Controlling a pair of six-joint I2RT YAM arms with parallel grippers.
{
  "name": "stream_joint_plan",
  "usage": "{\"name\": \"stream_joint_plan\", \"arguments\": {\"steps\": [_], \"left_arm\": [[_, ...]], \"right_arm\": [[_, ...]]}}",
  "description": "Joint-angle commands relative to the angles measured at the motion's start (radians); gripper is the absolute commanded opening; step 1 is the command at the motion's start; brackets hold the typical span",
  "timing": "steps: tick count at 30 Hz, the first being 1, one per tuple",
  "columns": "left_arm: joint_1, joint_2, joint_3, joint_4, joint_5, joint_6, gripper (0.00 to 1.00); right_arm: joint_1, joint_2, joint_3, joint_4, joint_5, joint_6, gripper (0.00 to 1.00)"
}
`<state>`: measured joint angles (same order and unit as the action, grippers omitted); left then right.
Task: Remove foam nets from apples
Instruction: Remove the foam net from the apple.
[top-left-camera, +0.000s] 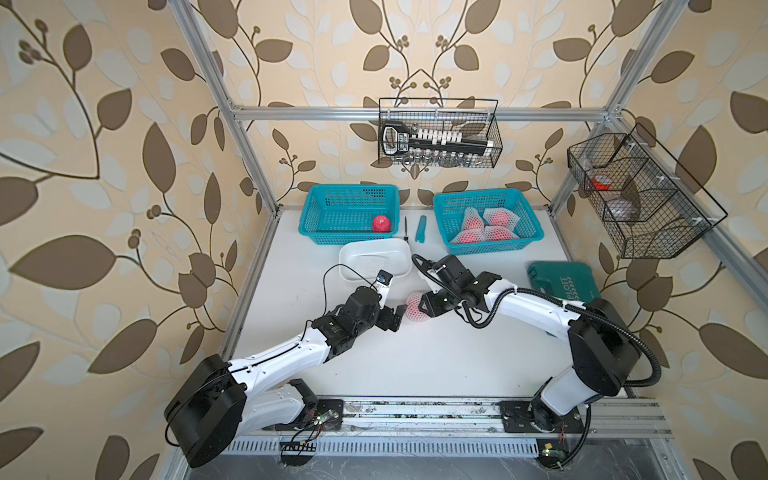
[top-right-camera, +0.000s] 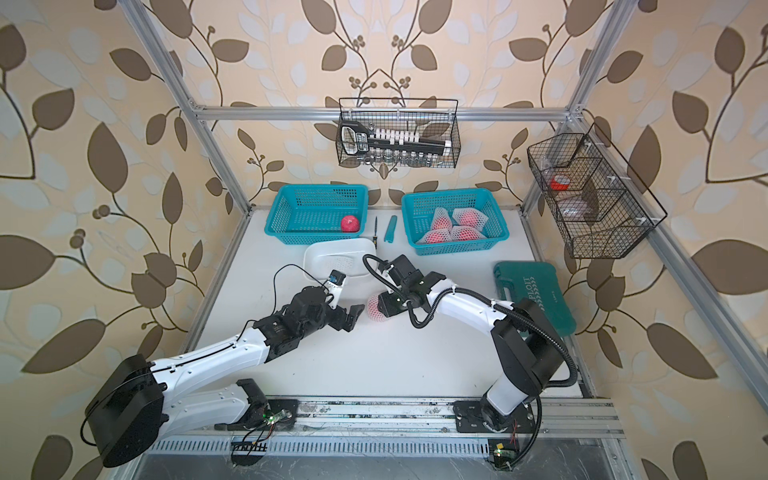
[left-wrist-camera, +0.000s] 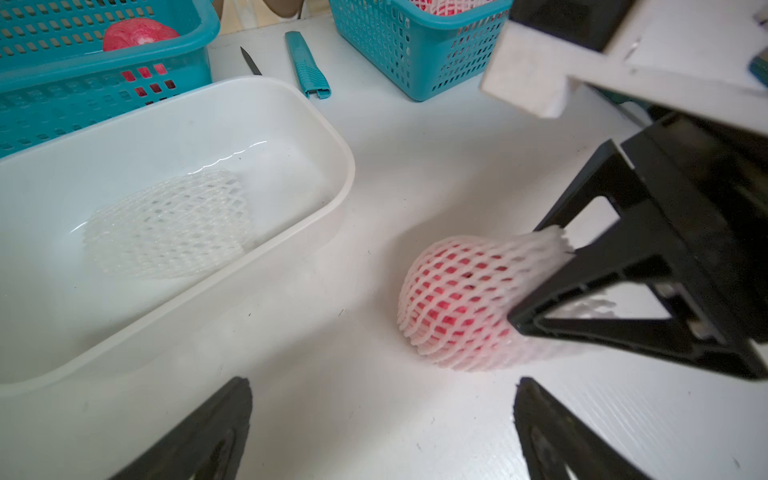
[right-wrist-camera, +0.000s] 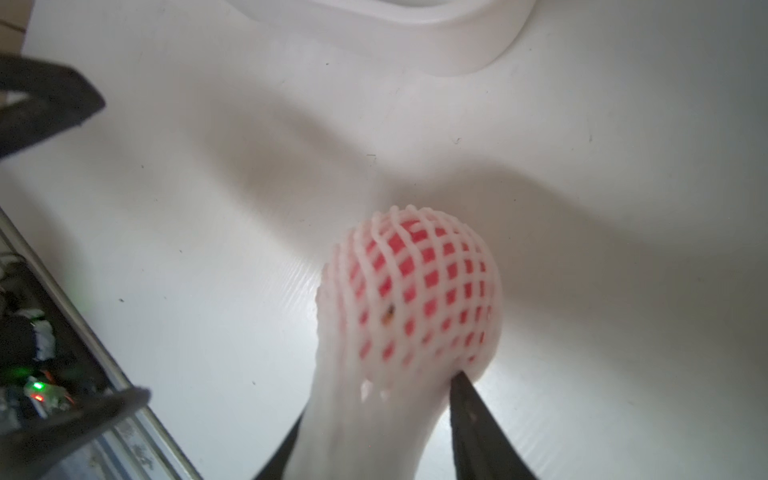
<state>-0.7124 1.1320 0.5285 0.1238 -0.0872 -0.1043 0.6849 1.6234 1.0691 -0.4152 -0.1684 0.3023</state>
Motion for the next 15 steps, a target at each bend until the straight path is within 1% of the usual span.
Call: {"name": "stream_joint_plan", "arguments": {"steps": [1, 2, 4, 5, 6, 8, 12, 14, 15], "left_arm": [[0.004, -0.023, -0.014, 0.03, -0.017, -0.001, 0.99], [0.004, -0.021, -0.017, 0.035, -0.019, -0.001, 0.99], [0.003, -0.018, -0.019, 0.04, -0.026, 0.001, 0.99], [0.003, -0.018, -0.019, 0.041, -0.03, 0.002, 0.99], [0.003, -0.018, -0.021, 0.043, -0.034, 0.004, 0.99], [0.003, -0.026, -0.022, 0.043, -0.047, 0.011, 0.99], [0.004, -0.053, -0.031, 0.046, -0.066, 0.026, 0.99], [0.004, -0.058, -0.039, 0.051, -0.077, 0.029, 0.99], [0.003, -0.058, -0.044, 0.053, -0.083, 0.03, 0.99]], "right_arm": [[0.004, -0.005, 0.057, -0.041, -0.004, -0.017, 0.24], [0.004, -0.008, 0.069, -0.056, -0.002, -0.025, 0.19], [0.003, -0.011, 0.099, -0.096, -0.013, -0.048, 0.15], [0.004, -0.011, 0.12, -0.123, -0.016, -0.059, 0.09], [0.004, -0.014, 0.136, -0.144, -0.019, -0.068, 0.07], [0.004, -0.024, 0.171, -0.19, -0.037, -0.094, 0.0], [-0.018, -0.043, 0.226, -0.24, -0.125, -0.123, 0.0], [-0.024, -0.012, 0.258, -0.292, -0.108, -0.144, 0.0], [-0.024, 0.011, 0.276, -0.322, -0.07, -0.151, 0.0]]}}
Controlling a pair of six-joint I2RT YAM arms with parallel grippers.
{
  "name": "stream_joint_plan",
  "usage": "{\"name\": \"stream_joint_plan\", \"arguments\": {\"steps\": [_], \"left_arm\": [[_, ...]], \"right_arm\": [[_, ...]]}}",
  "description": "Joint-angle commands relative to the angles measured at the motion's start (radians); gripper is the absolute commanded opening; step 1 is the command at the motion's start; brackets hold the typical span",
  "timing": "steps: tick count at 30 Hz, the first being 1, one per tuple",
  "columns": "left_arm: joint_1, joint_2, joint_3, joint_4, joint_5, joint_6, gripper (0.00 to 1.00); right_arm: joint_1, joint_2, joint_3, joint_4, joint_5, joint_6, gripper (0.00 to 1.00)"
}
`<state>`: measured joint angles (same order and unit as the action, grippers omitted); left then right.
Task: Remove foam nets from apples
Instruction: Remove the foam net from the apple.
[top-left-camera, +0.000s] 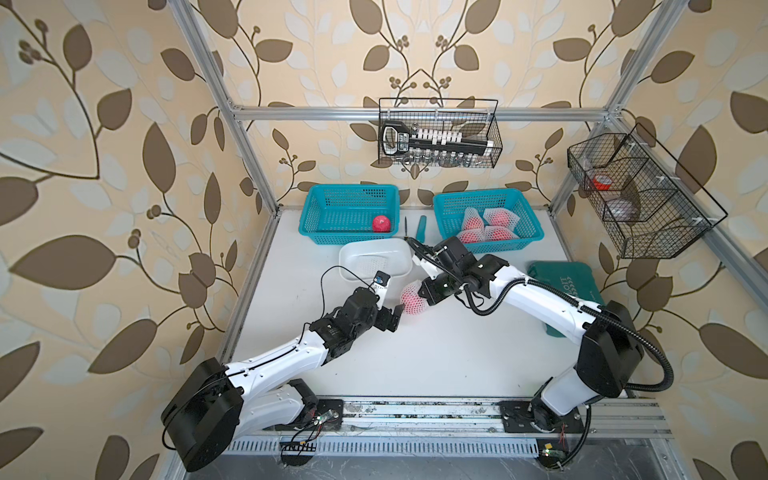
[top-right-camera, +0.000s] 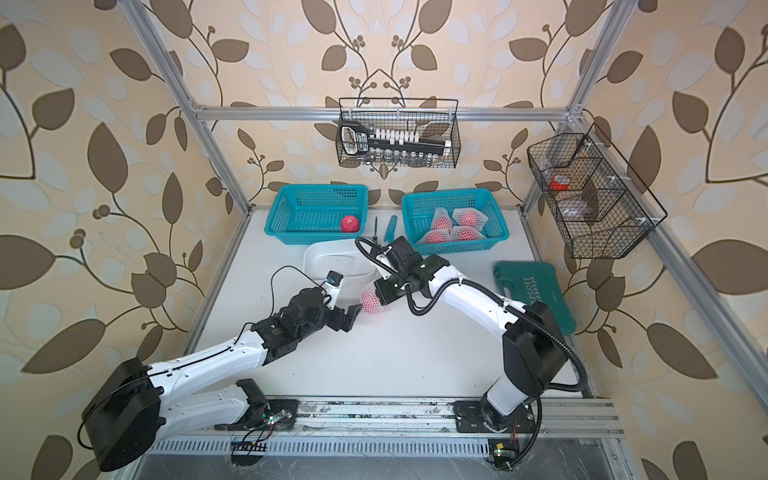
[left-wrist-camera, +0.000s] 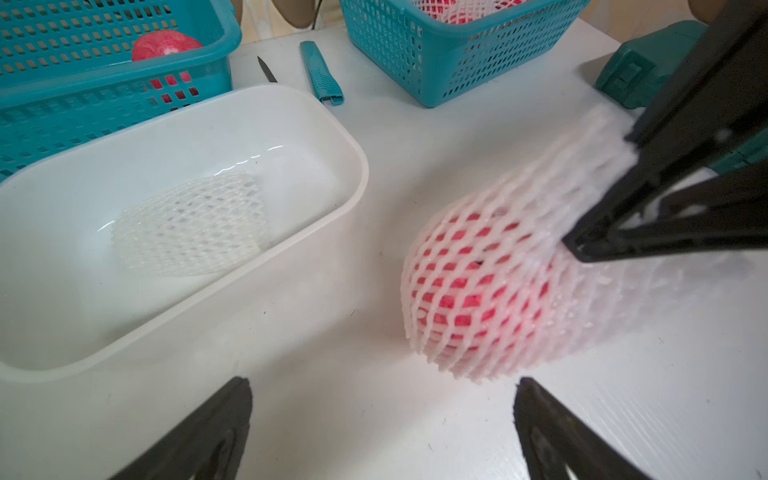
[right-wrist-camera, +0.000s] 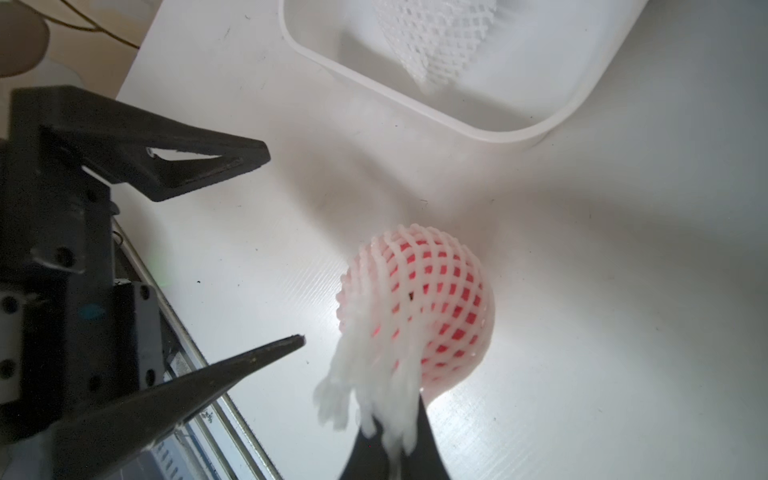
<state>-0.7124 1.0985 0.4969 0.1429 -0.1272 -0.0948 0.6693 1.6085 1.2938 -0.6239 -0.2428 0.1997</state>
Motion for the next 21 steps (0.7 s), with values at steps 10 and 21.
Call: {"name": "stream_joint_plan", "arguments": {"steps": [10, 21], "left_arm": [[0.008, -0.004, -0.012, 0.058, -0.057, 0.025, 0.99], [0.011, 0.03, -0.006, 0.071, -0.046, 0.015, 0.99]], "right_arm": [[-0.088, 0.104, 0.127, -0.196, -0.047, -0.065, 0.0], [-0.126, 0.041, 0.044, -0.036, -0.322, -0.065, 0.0]]}}
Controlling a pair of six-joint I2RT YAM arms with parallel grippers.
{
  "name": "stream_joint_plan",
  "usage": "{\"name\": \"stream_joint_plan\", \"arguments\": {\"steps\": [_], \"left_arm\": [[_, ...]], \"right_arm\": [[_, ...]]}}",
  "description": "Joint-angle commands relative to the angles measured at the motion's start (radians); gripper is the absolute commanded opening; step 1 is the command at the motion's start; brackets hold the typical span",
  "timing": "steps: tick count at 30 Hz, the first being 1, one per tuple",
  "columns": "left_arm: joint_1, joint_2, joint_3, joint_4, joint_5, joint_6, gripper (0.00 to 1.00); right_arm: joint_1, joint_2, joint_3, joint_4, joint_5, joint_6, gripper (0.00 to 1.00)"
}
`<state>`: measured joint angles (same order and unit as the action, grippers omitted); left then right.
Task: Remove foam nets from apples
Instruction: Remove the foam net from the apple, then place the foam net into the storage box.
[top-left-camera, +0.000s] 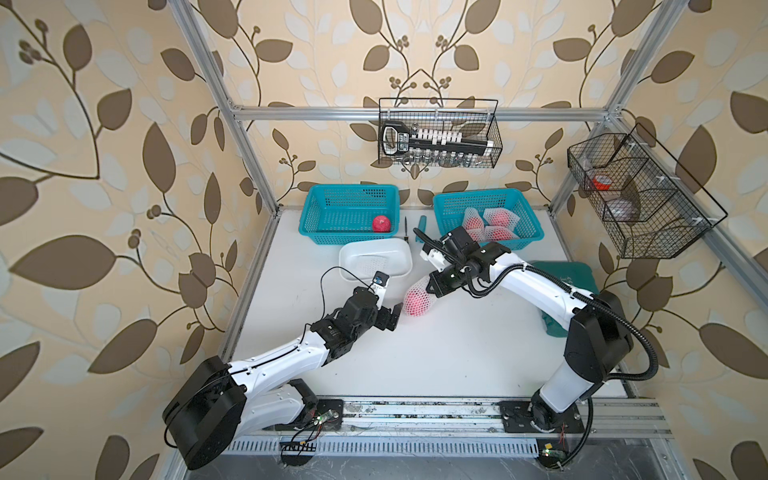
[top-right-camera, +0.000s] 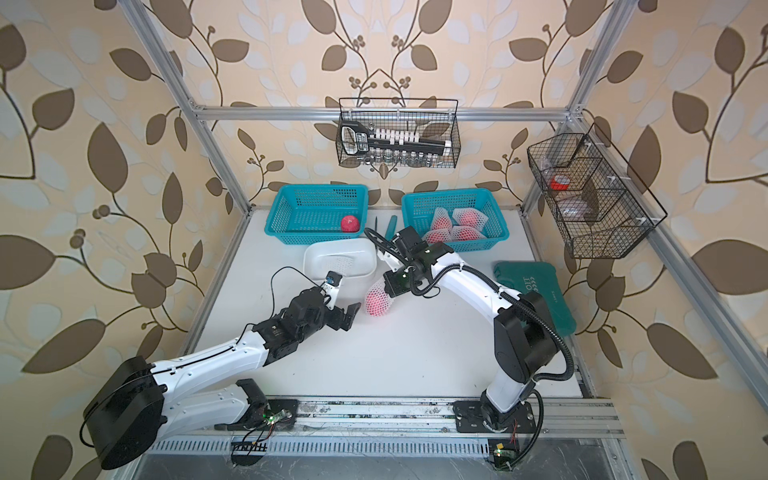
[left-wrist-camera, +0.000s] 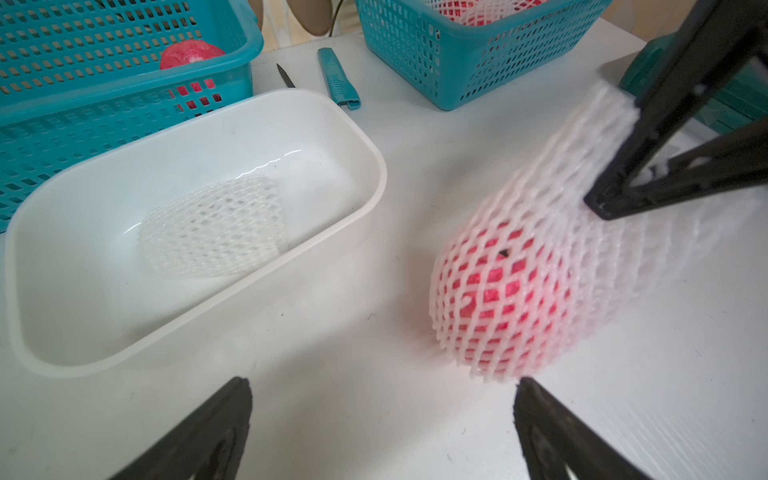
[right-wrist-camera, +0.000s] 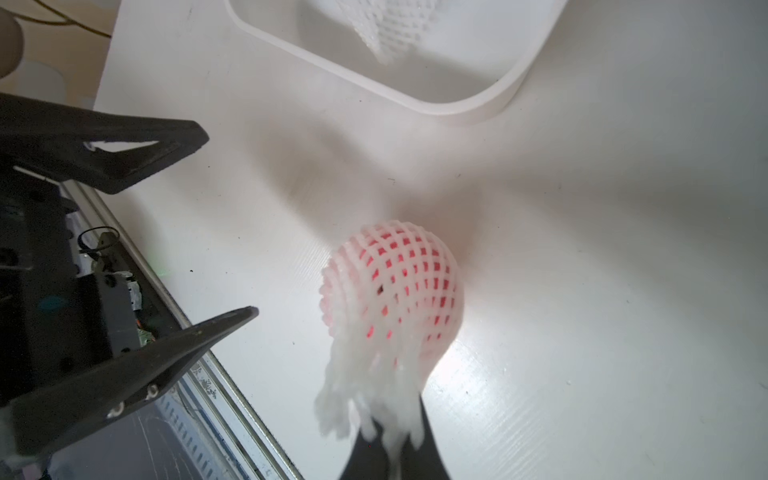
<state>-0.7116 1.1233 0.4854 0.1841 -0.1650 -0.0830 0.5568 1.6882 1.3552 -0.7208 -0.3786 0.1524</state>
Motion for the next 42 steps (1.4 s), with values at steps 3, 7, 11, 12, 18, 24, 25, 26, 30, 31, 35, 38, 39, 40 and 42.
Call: {"name": "stream_joint_plan", "arguments": {"steps": [3, 7, 11, 12, 18, 24, 25, 26, 30, 31, 35, 38, 39, 40, 42], "left_arm": [[0.012, 0.009, 0.003, 0.034, -0.014, 0.003, 0.99], [0.014, 0.018, 0.005, 0.048, -0.012, -0.001, 0.99], [0.015, 0.024, 0.009, 0.046, -0.007, 0.0, 0.99], [0.015, 0.027, 0.007, 0.047, -0.008, 0.001, 0.99], [0.016, 0.007, 0.024, 0.03, 0.004, 0.003, 0.99], [0.024, -0.106, 0.061, -0.006, 0.011, -0.004, 0.99], [0.029, -0.129, 0.074, -0.017, 0.012, -0.007, 0.99], [0.034, -0.149, 0.092, -0.035, 0.003, -0.014, 0.99], [0.072, -0.229, 0.147, -0.127, -0.123, -0.061, 0.99], [0.098, -0.256, 0.148, -0.135, -0.142, -0.076, 0.99], [0.263, -0.304, 0.127, -0.097, -0.097, -0.17, 0.95], [0.365, -0.269, 0.148, -0.105, -0.034, -0.217, 0.92], [0.377, -0.257, 0.15, -0.092, -0.029, -0.216, 0.9], [0.388, -0.243, 0.155, -0.081, -0.026, -0.218, 0.88], [0.408, -0.209, 0.168, -0.056, -0.028, -0.214, 0.84]], "right_arm": [[0.001, -0.055, -0.029, 0.088, -0.014, 0.039, 0.0], [-0.031, -0.003, -0.003, 0.036, -0.107, -0.004, 0.0], [0.001, -0.047, -0.03, 0.094, -0.022, 0.036, 0.0], [-0.004, -0.03, -0.009, 0.059, -0.025, 0.018, 0.0], [-0.027, -0.08, 0.021, 0.047, -0.089, 0.035, 0.0], [-0.073, -0.123, 0.102, 0.098, -0.229, 0.08, 0.0], [-0.075, -0.121, 0.113, 0.133, -0.248, 0.098, 0.0], [-0.077, -0.115, 0.121, 0.176, -0.261, 0.119, 0.0], [-0.078, -0.056, 0.148, 0.357, -0.295, 0.208, 0.0], [-0.078, -0.035, 0.143, 0.436, -0.31, 0.241, 0.0], [-0.077, 0.082, 0.147, 0.687, -0.368, 0.389, 0.0], [-0.071, 0.185, 0.173, 0.817, -0.388, 0.484, 0.0], [-0.066, 0.21, 0.179, 0.848, -0.376, 0.503, 0.0], [-0.061, 0.239, 0.189, 0.874, -0.366, 0.524, 0.0], [-0.053, 0.308, 0.216, 0.91, -0.362, 0.562, 0.0]]}}
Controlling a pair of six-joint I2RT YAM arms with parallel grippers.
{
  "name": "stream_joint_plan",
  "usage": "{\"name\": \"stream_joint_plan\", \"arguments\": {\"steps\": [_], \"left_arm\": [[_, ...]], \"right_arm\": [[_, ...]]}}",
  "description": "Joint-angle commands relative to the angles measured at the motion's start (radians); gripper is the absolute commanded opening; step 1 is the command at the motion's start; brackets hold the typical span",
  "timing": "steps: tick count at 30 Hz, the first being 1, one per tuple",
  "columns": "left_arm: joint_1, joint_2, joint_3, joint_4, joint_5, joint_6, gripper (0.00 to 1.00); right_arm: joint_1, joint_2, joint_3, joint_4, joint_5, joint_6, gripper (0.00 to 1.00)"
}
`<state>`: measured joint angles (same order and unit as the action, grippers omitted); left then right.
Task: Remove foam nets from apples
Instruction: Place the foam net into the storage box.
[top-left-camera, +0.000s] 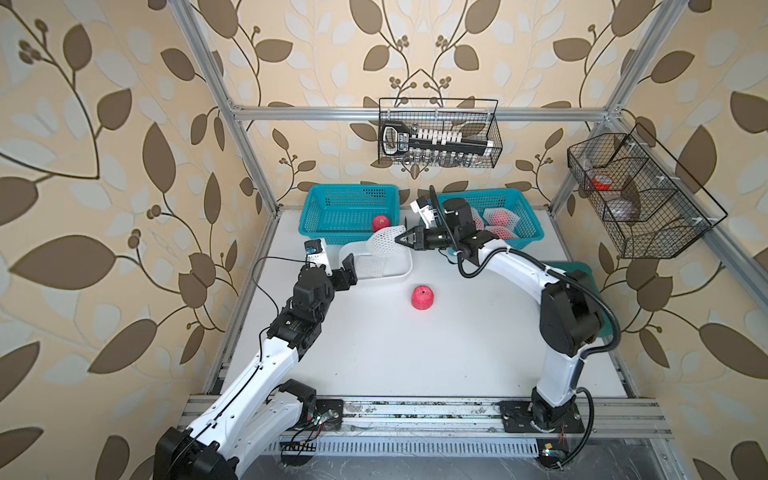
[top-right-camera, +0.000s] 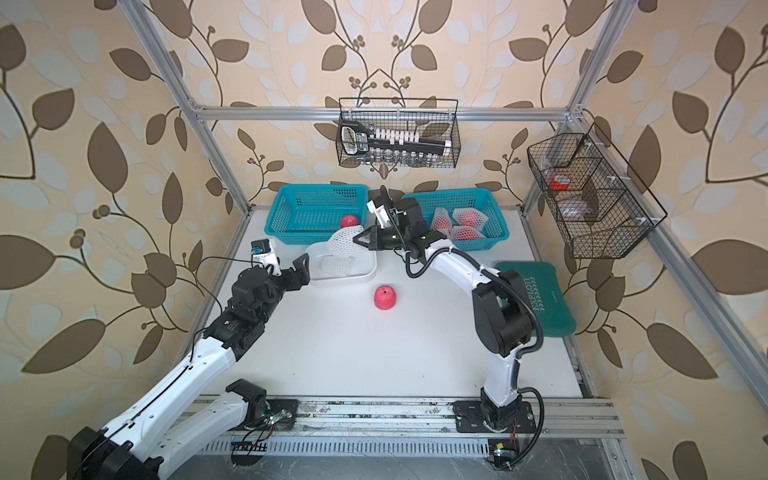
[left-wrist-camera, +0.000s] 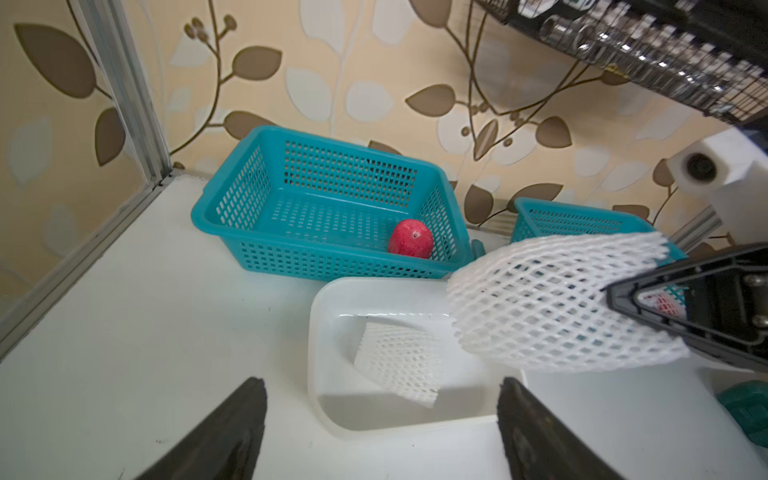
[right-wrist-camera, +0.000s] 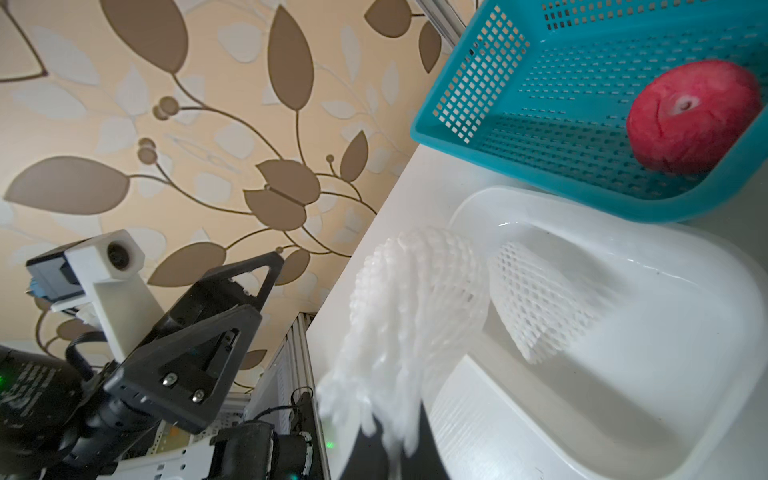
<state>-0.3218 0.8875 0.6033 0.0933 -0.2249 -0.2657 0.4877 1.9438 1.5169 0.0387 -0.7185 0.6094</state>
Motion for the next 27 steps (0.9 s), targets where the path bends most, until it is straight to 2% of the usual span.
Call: {"name": "stream_joint_plan", "arguments": {"steps": [1, 3, 6, 10, 13, 19, 27], "left_arm": [[0.032, 0.053, 0.064, 0.041, 0.04, -0.026, 0.83], [0.073, 0.117, 0.114, 0.019, 0.072, -0.03, 0.79], [0.107, 0.22, 0.194, 0.004, 0.164, -0.01, 0.65], [0.107, 0.36, 0.287, -0.002, 0.215, 0.036, 0.64], [0.107, 0.481, 0.409, -0.104, 0.264, 0.07, 0.62], [0.105, 0.683, 0.563, -0.233, 0.343, 0.142, 0.61], [0.077, 0.835, 0.634, -0.277, 0.383, 0.201, 0.61]], "right_arm": [[0.02, 0.091, 0.076, 0.169, -0.03, 0.13, 0.0], [0.03, 0.159, 0.116, 0.189, -0.049, 0.167, 0.0], [0.038, 0.232, 0.13, 0.274, -0.068, 0.233, 0.0], [0.042, 0.306, 0.158, 0.351, -0.076, 0.287, 0.0], [0.04, 0.348, 0.2, 0.274, -0.053, 0.259, 0.0], [0.035, 0.37, 0.228, 0.052, 0.05, 0.144, 0.02], [0.028, 0.351, 0.239, -0.102, 0.16, 0.047, 0.21]]}}
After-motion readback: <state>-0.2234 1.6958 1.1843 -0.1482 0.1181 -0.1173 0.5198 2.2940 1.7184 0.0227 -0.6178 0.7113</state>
